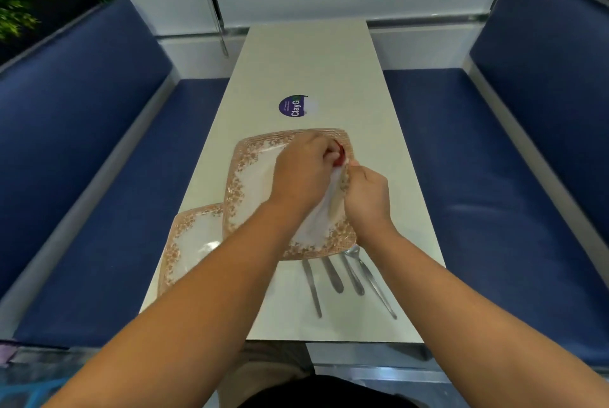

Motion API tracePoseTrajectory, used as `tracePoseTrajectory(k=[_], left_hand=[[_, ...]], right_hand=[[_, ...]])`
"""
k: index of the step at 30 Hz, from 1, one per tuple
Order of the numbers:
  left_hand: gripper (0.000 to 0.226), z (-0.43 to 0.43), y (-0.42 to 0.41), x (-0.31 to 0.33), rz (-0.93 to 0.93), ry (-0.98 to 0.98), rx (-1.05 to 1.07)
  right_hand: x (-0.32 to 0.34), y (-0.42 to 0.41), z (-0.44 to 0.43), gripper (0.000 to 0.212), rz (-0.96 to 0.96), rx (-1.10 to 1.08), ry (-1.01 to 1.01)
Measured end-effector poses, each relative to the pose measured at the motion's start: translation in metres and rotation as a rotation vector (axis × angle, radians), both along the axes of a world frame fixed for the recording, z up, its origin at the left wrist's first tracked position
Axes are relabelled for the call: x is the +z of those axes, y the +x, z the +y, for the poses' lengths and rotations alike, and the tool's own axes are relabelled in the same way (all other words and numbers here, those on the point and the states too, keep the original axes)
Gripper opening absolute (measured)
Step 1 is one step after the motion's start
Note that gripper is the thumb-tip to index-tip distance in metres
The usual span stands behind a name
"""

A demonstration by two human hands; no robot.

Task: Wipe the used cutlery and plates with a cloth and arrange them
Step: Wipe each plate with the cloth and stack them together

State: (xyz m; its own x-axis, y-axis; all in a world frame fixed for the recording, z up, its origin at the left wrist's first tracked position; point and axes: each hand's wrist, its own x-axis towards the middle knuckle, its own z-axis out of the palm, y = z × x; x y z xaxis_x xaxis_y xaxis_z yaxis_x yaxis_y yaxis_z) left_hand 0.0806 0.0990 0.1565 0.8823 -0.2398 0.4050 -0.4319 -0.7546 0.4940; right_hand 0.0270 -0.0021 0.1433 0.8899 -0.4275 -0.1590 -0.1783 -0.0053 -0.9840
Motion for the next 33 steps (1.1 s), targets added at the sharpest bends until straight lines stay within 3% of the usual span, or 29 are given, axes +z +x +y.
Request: tracePoseTrajectory(k=[4,8,10,13,15,22,26,30,33], left_hand=[[0.014,0.036,0.025,-0.003,-0.069,0.027,0.125],[0.017,0.067,0.011,-0.019,0.000,0.155,0.211],[0.016,0.063,-0.014,-0.026,0.043,0.172,0.118],[0.013,0.034,-0.058,-0.030,0.084,0.066,-0.131],[0.017,0.014,-0.066,-0.032,0.066,0.007,-0.187],[0.010,0.016,0.003,-0.015,-0.044,-0.084,0.040],[0.013,0.066,0.023,-0.019,-0.055,0.016,0.164],[0.017,0.108,0.014,-0.035,0.026,0.136,0.297],[0.017,0.123,-0.008,-0.046,0.145,0.203,0.263]], right_hand=[[0.001,-0.003,-0.005,0.039,-0.033,0.035,0.000],[0.007,0.003,-0.025,0.037,-0.023,-0.028,0.035],[0.009,0.007,-0.033,0.042,-0.015,-0.076,0.027],[0.006,0.013,-0.031,0.047,0.012,-0.100,0.000],[0.002,0.014,-0.021,0.048,0.017,-0.065,0.030],[-0.008,0.003,0.010,0.042,0.021,0.063,-0.007],[-0.011,0.008,0.011,0.039,0.012,0.096,0.000],[-0.014,0.020,0.005,0.045,0.009,0.089,0.020],[-0.018,0.028,0.008,0.039,0.044,0.071,0.030]])
